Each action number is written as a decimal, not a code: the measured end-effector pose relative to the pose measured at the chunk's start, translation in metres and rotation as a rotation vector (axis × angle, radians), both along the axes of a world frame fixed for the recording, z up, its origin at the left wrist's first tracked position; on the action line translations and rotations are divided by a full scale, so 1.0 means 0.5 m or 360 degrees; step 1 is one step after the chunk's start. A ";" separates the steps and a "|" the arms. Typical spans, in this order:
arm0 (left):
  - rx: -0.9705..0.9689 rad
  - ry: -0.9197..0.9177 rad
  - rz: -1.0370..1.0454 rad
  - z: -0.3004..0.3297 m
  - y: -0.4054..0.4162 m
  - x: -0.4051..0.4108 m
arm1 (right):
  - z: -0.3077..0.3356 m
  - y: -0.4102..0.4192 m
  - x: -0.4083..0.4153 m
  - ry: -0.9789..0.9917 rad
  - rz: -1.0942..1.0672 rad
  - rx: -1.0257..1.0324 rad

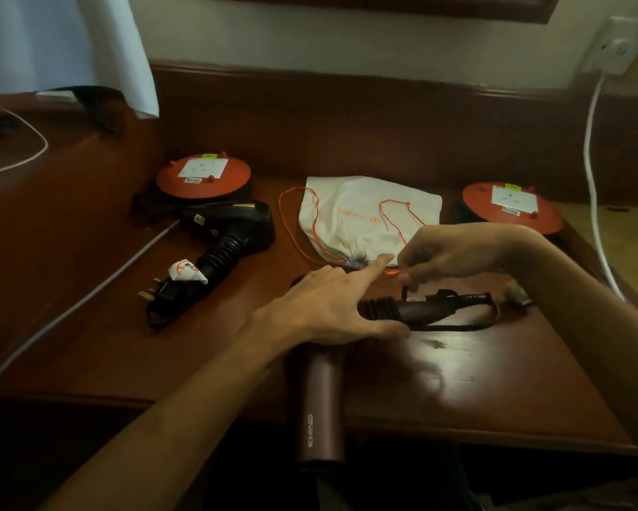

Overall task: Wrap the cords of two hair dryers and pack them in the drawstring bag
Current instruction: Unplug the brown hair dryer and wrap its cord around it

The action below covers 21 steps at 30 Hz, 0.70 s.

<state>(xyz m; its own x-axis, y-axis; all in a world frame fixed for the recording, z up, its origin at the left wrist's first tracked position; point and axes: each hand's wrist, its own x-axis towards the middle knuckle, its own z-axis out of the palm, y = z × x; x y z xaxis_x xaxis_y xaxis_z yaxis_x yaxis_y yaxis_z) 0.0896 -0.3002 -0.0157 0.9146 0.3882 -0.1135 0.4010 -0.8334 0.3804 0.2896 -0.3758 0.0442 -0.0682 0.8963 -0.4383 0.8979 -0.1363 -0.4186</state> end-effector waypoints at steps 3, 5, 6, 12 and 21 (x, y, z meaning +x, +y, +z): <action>-0.0213 0.0040 -0.0135 0.016 0.013 0.013 | 0.023 -0.005 -0.041 -0.0088 0.0006 0.0162; -0.0363 -0.0054 -0.0182 0.010 0.020 0.014 | 0.030 -0.012 -0.051 -0.0114 0.0006 0.0230; -0.0383 -0.0103 -0.0172 0.003 0.025 0.014 | 0.033 -0.016 -0.053 -0.0117 -0.0012 0.0248; -0.0425 -0.0166 -0.0173 0.000 0.023 0.017 | 0.034 -0.035 -0.068 -0.0224 -0.0027 0.0319; -0.0343 -0.0380 -0.0103 -0.015 0.024 0.025 | 0.039 -0.094 -0.033 -0.0483 -0.0331 0.0486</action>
<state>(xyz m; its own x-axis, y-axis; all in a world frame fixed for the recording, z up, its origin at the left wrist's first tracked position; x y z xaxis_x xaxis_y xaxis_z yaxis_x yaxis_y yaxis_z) 0.1021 -0.2882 -0.0232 0.9473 0.3185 0.0337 0.2279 -0.7443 0.6277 0.2729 -0.4230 0.0636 0.2168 0.9682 -0.1250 0.9524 -0.2379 -0.1905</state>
